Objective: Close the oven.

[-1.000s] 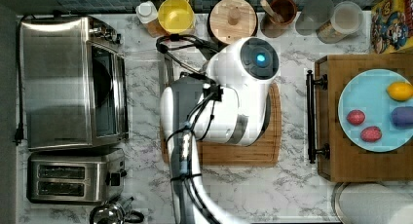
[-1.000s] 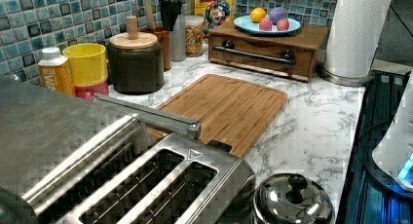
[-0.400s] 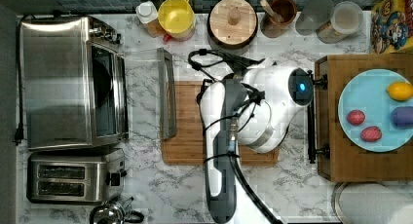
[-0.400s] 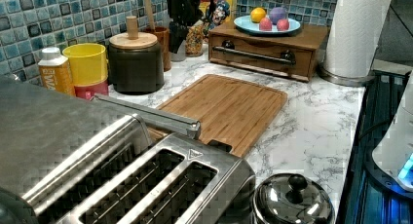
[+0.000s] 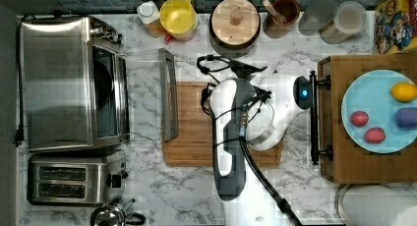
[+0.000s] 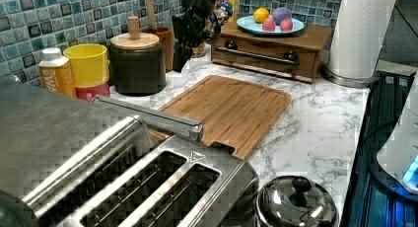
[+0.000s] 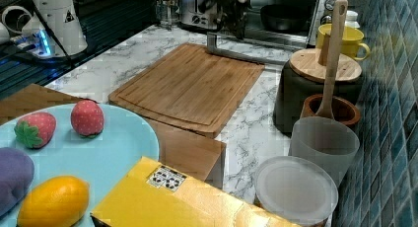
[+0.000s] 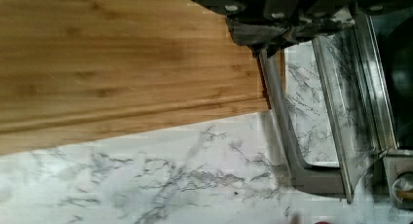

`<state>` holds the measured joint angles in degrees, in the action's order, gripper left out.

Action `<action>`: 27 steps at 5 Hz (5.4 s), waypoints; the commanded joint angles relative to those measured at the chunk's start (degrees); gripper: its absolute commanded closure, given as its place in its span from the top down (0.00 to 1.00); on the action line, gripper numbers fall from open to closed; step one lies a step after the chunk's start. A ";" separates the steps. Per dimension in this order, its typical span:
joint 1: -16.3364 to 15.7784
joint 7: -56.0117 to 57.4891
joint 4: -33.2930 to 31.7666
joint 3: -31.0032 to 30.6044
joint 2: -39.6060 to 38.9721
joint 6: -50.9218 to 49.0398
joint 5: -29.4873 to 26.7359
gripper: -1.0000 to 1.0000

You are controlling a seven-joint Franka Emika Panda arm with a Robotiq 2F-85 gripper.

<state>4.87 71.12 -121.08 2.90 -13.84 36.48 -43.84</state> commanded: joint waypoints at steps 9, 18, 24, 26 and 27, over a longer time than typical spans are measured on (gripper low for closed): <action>-3.96 0.73 14.39 -10.08 -13.34 -2.75 -4.72 0.00; -17.14 -19.35 20.83 -19.13 -3.95 1.20 19.29 0.00; -26.24 -64.32 17.51 -19.32 9.28 4.26 55.32 0.00; -25.41 -64.38 17.51 -20.18 9.26 4.25 55.42 0.00; -25.23 -64.39 17.51 -20.36 9.26 4.25 55.43 0.00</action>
<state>-19.18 7.56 -106.81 -16.81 -5.86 40.99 10.95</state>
